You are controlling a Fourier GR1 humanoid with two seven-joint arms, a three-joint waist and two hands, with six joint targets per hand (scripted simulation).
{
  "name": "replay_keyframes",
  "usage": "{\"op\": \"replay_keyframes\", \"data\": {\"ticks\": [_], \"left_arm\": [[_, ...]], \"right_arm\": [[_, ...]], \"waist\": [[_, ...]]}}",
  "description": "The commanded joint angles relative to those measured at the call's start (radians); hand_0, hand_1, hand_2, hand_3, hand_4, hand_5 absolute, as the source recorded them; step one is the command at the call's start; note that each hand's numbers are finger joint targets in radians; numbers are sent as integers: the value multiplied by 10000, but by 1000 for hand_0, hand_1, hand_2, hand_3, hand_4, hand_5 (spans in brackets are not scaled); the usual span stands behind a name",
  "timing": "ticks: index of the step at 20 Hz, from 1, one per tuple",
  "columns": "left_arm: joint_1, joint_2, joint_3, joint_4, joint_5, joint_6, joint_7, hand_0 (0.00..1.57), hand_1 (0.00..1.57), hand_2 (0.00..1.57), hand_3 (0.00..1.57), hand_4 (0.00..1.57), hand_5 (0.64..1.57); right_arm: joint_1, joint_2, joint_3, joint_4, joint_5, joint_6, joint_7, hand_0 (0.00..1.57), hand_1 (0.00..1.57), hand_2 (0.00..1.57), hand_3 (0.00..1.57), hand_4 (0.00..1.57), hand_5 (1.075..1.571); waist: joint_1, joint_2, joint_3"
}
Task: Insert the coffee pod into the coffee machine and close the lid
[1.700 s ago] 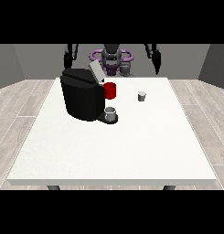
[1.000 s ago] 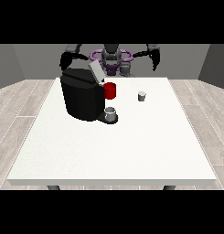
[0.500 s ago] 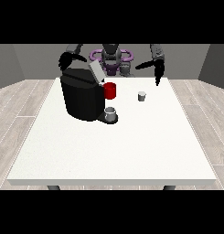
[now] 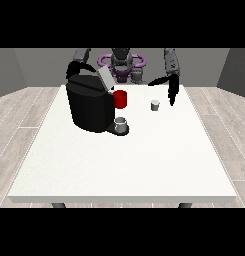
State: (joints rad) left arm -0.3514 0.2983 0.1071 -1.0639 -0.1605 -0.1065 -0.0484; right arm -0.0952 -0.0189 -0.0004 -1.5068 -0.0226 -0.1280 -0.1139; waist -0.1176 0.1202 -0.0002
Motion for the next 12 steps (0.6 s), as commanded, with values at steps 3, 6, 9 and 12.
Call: {"op": "replay_keyframes", "data": {"ticks": [3,6,9,12], "left_arm": [[-577,-57,-548,915,-1108,418,66,0,0,0,0,0,1571],[-948,314,-379,1463,-1241,194,-414,0,0,375,0,0,1571],[-958,377,-348,2164,-1537,300,-935,223,223,529,222,0,1571],[-1079,-71,-497,2514,-1861,696,-373,695,695,778,429,0,1571]], "right_arm": [[-539,-202,-233,397,41,-93,396,0,0,0,0,393,1571],[-561,-357,-360,688,-25,58,287,0,0,0,0,371,1571],[-794,-161,-241,769,284,-348,358,0,0,0,0,428,1571],[-929,-59,-71,941,563,-664,1206,0,0,0,0,424,1571]], "waist": [[-10,177,2],[-32,388,1],[149,440,0],[236,41,0]]}}
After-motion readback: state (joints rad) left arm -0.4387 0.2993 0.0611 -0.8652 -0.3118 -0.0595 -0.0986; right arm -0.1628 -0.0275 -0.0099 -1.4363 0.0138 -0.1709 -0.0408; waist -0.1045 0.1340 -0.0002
